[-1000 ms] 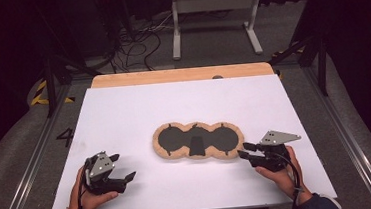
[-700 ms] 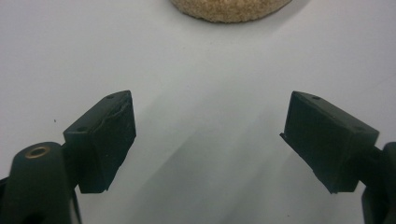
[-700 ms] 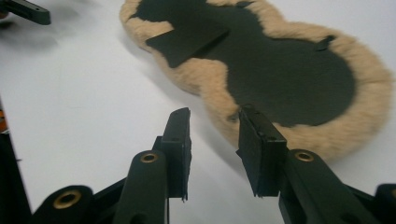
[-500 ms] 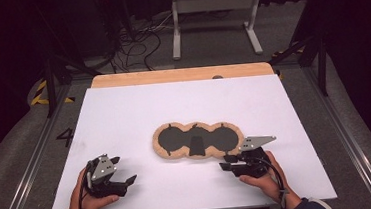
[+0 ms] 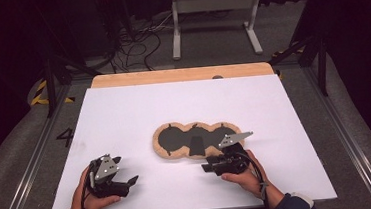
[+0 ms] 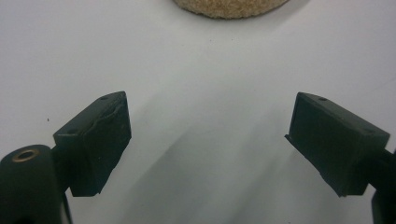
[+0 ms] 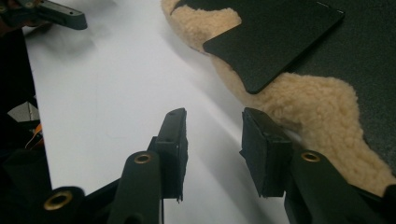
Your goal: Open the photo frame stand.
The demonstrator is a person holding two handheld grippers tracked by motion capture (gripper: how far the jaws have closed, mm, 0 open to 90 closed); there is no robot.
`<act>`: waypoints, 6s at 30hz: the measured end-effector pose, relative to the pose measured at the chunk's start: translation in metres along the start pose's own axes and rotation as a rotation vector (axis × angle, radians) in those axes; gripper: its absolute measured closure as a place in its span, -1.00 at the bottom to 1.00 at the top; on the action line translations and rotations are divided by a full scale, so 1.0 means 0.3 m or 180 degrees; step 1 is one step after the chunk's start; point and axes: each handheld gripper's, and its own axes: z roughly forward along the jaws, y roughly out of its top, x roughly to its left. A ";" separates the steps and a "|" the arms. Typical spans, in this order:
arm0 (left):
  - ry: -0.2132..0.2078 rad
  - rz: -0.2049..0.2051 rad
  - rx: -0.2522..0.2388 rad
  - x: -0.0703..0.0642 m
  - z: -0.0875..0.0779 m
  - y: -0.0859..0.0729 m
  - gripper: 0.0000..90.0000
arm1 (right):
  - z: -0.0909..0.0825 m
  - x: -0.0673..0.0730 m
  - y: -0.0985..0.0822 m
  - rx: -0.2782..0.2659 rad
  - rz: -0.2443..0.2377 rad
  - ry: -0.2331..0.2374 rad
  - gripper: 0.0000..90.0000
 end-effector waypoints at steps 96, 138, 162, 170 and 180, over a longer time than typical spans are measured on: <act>-0.1380 -0.0625 -0.0122 0.141 0.316 0.276 -0.46 | 0.075 -0.117 0.069 -0.0447 0.1169 0.0623 0.55; -0.0889 0.0346 -0.0268 0.016 0.174 0.308 0.15 | 0.041 -0.046 0.036 -0.0232 0.0112 0.0314 0.63; -0.0451 0.0822 -0.0446 -0.036 0.162 0.299 0.21 | 0.013 0.014 0.013 -0.0310 -0.0374 -0.0370 0.49; -0.0488 0.0731 -0.0498 -0.022 0.137 0.287 0.11 | -0.112 0.037 -0.012 -0.0477 -0.0533 -0.0549 0.43; -0.0462 0.0574 -0.0493 0.002 0.102 0.250 0.03 | -0.281 -0.008 -0.085 -0.0742 -0.0354 -0.0836 0.23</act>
